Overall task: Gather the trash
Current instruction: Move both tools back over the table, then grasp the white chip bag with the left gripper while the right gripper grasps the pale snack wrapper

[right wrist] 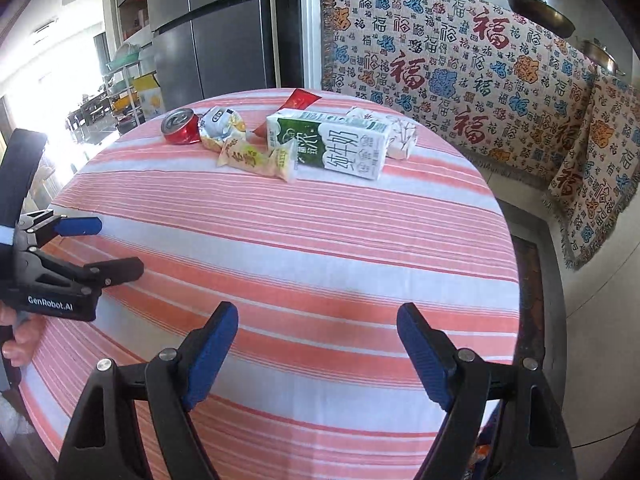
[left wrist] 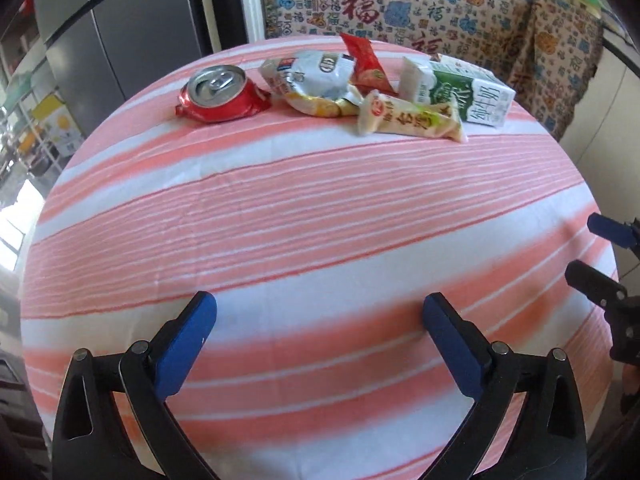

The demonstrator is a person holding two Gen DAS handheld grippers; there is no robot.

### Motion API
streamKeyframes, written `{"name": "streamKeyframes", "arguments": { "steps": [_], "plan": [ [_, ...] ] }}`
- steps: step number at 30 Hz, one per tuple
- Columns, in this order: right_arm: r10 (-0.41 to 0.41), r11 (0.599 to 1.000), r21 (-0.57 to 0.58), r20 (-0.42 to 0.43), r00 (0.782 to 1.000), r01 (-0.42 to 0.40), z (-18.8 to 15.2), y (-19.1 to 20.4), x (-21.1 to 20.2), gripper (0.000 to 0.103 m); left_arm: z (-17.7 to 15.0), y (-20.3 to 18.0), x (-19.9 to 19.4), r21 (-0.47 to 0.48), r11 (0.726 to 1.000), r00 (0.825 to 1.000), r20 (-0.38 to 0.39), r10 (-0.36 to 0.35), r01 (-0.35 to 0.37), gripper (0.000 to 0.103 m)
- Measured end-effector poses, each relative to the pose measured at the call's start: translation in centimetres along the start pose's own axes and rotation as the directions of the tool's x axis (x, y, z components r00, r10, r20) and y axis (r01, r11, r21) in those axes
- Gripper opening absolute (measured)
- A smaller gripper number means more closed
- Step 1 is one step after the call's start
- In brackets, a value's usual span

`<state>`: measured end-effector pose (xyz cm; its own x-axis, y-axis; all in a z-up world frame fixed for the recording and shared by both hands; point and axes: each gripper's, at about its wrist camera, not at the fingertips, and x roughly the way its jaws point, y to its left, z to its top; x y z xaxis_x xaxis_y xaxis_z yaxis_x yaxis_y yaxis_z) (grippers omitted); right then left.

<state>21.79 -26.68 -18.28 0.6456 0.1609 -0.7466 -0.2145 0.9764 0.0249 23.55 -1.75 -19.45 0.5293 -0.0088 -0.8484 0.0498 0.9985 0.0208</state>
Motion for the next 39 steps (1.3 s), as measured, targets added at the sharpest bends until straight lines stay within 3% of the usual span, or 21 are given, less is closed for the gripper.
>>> {"name": "streamKeyframes", "arguments": {
  "steps": [6, 12, 18, 20, 21, 22, 23, 24, 25, 27, 29, 35, 38, 39],
  "plan": [
    [0.045, 0.999, -0.029, -0.034, 0.998, -0.046, 0.3, 1.3, 2.5, 0.085, 1.3, 3.6, 1.1, -0.005, 1.0, 0.999, 0.051, -0.003, 0.003, 0.103],
    [0.098, 0.99, -0.096, -0.075, 0.992, -0.105, 5.2, 2.2, 6.3, 0.084, 1.8, 3.5, 1.5, -0.012, 1.0, 0.999, 0.048, 0.005, -0.004, 0.103],
    [0.139, 0.99, -0.013, -0.051, 0.989, -0.139, 9.2, 2.1, 9.6, 0.083, 2.1, 3.0, 1.6, -0.012, 1.0, 0.999, 0.046, 0.002, -0.002, 0.103],
    [0.246, 0.969, 0.007, -0.041, 0.968, -0.246, 9.3, 2.4, 9.6, 0.069, 2.1, 3.0, 1.6, -0.01, 1.0, 0.999, 0.046, -0.001, 0.001, 0.103],
    [0.317, 0.948, 0.011, -0.051, 0.947, -0.317, 9.1, 2.7, 9.3, 0.05, 2.1, 3.2, 1.6, -0.008, 1.0, 0.999, 0.046, -0.004, 0.005, 0.103],
    [0.398, 0.917, 0.012, -0.077, 0.914, -0.399, 8.7, 3.0, 8.8, 0.041, 2.1, 3.2, 1.5, -0.007, 1.0, 0.999, 0.046, -0.006, 0.006, 0.103],
    [0.451, 0.891, -0.002, -0.099, 0.887, -0.453, 8.1, 3.5, 8.2, 0.038, 2.1, 3.3, 1.5, -0.006, 1.0, 0.999, 0.045, -0.007, 0.007, 0.103],
    [0.471, 0.879, -0.024, -0.109, 0.875, -0.476, 7.6, 4.0, 7.4, 0.038, 2.1, 3.4, 1.5, -0.009, 1.0, 0.999, 0.046, -0.003, 0.003, 0.103],
    [0.463, 0.881, -0.052, -0.115, 0.879, -0.471, 7.1, 4.3, 6.6, 0.038, 2.0, 3.5, 1.5, -0.009, 1.0, 0.999, 0.045, 0.0, 0.001, 0.103],
    [0.35, 0.927, -0.107, -0.095, 0.932, -0.359, 6.7, 4.9, 5.7, 0.048, 2.0, 3.7, 1.4, -0.007, 1.0, 0.999, 0.043, 0.001, 0.0, 0.103],
    [0.276, 0.947, -0.149, -0.077, 0.958, -0.285, 7.0, 5.5, 5.7, 0.058, 1.7, 4.0, 1.3, -0.002, 1.0, 0.999, 0.04, -0.002, 0.003, 0.103],
    [0.277, 0.937, -0.2, -0.075, 0.958, -0.287, 9.7, 8.6, 7.7, 0.063, 1.2, 4.9, 0.9, -0.008, 1.0, 0.999, 0.038, 0.001, -0.001, 0.103],
    [0.297, 0.929, -0.195, -0.113, 0.948, -0.314, 10.3, 9.9, 9.2, 0.061, 1.2, 4.9, 0.9, -0.01, 1.0, 0.999, 0.038, 0.003, -0.003, 0.103],
    [0.288, 0.932, -0.191, -0.123, 0.95, -0.307, 10.1, 10.1, 9.5, 0.043, 1.2, 4.9, 0.8, -0.012, 1.0, 0.999, 0.04, 0.005, -0.004, 0.103]
  ]
}}
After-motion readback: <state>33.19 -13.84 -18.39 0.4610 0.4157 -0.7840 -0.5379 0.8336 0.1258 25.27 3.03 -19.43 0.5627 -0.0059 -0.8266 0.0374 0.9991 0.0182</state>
